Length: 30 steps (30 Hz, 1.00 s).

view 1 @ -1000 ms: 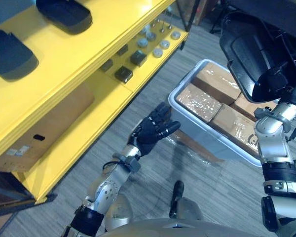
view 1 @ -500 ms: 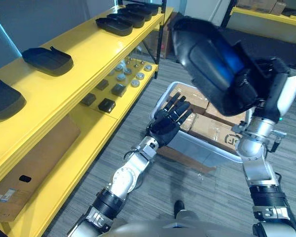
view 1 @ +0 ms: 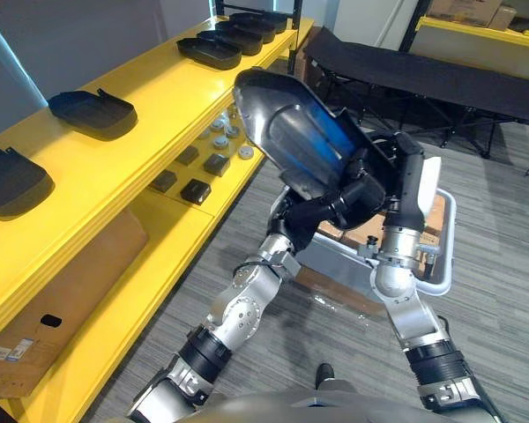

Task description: Walk over and take three plastic housings, then place them on the shelf

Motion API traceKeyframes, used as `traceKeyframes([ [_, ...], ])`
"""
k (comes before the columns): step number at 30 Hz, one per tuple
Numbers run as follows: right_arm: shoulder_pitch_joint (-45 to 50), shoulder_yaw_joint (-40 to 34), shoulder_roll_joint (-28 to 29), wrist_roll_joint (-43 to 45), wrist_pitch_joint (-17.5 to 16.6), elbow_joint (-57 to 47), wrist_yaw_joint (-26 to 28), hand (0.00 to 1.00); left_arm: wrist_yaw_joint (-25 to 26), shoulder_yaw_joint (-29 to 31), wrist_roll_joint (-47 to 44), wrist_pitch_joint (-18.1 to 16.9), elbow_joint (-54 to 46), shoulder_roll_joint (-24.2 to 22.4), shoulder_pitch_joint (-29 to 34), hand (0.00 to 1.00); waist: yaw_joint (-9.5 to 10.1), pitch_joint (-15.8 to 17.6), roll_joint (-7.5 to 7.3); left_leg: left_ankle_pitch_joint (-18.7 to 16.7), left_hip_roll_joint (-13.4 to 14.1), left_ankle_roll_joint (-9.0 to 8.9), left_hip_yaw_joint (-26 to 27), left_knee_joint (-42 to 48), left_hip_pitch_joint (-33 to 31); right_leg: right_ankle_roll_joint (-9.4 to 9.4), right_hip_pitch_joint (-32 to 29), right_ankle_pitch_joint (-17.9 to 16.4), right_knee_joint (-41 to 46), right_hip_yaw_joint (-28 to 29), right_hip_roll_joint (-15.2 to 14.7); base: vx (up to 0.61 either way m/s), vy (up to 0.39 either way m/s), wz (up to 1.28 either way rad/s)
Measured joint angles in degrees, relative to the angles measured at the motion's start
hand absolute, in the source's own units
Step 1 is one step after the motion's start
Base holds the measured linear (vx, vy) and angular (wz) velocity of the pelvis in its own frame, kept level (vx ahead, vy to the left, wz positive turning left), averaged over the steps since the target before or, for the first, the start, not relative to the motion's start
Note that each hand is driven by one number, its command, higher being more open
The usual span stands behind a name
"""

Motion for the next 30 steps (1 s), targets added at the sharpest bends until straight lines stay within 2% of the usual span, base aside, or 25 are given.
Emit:
traceKeyframes([
  [3,1.6,1.6,1.3,1.9,0.0,0.0,0.0,0.0,6.7,0.7,0.4,-3.5,0.0,-1.2,0.0,1.0,0.49,-0.2,-0.03,0.0,0.0,0.05,-0.2,0.0,0.0,-0.01,0.1,0.0,0.0,-0.2,0.0,-0.01,0.001,0.02],
  [9,4.0,4.0,4.1,2.7,0.1,0.0,-0.1,0.0,12.9,3.6,-0.1,-9.3,-0.1,-3.0,0.0,1.0,0.82,-0.3,-0.09,0.1,0.0,0.08,-0.2,0.0,0.0,-0.04,0.2,0.0,0.0,-0.3,0.0,0.0,0.0,0.0],
  [10,4.3,4.5,4.6,2.7,0.2,0.1,0.0,0.0,15.0,4.5,-0.7,-11.1,-0.1,-3.7,0.0,0.0,0.87,-0.4,-0.16,0.1,0.0,0.08,-0.3,0.0,0.0,-0.04,0.2,0.0,0.0,-0.4,0.0,0.0,0.0,0.0],
  [13,5.2,5.7,5.2,2.7,0.4,0.3,-0.1,0.0,15.8,7.2,-4.4,-13.0,0.0,-4.1,0.1,0.0,1.12,-0.8,-0.35,0.1,0.0,0.09,-0.4,0.0,0.0,-0.06,0.3,0.0,-0.2,-0.5,0.0,0.0,0.0,0.0],
  [16,6.2,6.2,6.1,2.7,0.6,0.7,-0.5,0.0,14.3,8.6,-5.6,-12.0,0.2,-4.1,0.7,0.0,1.24,-1.6,-0.69,0.1,0.0,0.08,-0.7,-0.1,0.1,-0.07,0.9,0.0,-0.7,-0.9,0.0,0.0,0.0,0.07],
  [18,6.3,6.1,6.4,2.7,0.8,1.3,-1.4,0.0,7.9,10.8,-8.0,-6.7,1.8,-3.8,0.8,0.0,1.55,-1.8,-1.06,0.1,-0.1,0.08,-1.0,-0.1,0.1,-0.07,1.2,0.0,-0.9,-1.1,0.0,0.0,0.002,0.08],
  [22,6.8,5.2,5.5,3.7,0.8,2.7,-4.6,0.0,0.0,10.1,-10.2,0.5,6.4,-3.4,0.6,0.0,1.38,-2.3,-1.77,0.0,-0.1,0.08,-1.3,0.0,0.1,-0.08,2.0,0.1,-1.8,-1.4,0.0,0.0,0.001,0.05],
  [24,8.4,6.2,3.0,3.6,-0.9,2.2,-5.1,0.0,-1.4,10.1,-11.7,2.0,9.6,-3.0,-0.7,0.0,1.28,-2.3,-1.78,-0.2,-0.1,0.09,-1.1,0.4,0.2,-0.08,2.1,0.1,-1.8,-1.1,0.0,-0.01,0.004,-0.08],
  [26,8.7,7.6,2.4,3.7,-1.8,1.2,-5.4,0.0,-4.8,9.0,-13.5,5.0,13.1,-0.6,-2.1,0.0,0.39,-2.3,-1.72,-0.8,-0.1,0.07,-0.9,1.3,0.0,-0.14,2.0,0.1,-1.8,-0.7,0.0,-0.02,0.004,-0.11],
  [27,8.8,7.9,2.3,3.7,-1.3,-0.1,-5.6,0.0,-6.4,7.1,-14.2,5.7,14.0,1.6,-2.1,0.0,-0.24,-2.4,-1.74,-1.0,-0.1,0.14,-0.7,1.5,0.0,-0.15,2.0,0.1,-1.8,-0.5,0.0,-0.02,0.008,-0.09],
  [30,10.4,8.5,1.9,3.8,-1.2,-0.2,-6.4,0.0,-8.4,5.2,-13.6,5.7,14.6,4.0,-2.5,0.0,-0.35,-2.4,-1.94,-1.5,-0.1,0.19,-0.5,2.2,-0.4,-0.15,1.9,0.2,-1.9,-0.3,-0.1,-0.01,0.008,-0.03],
])
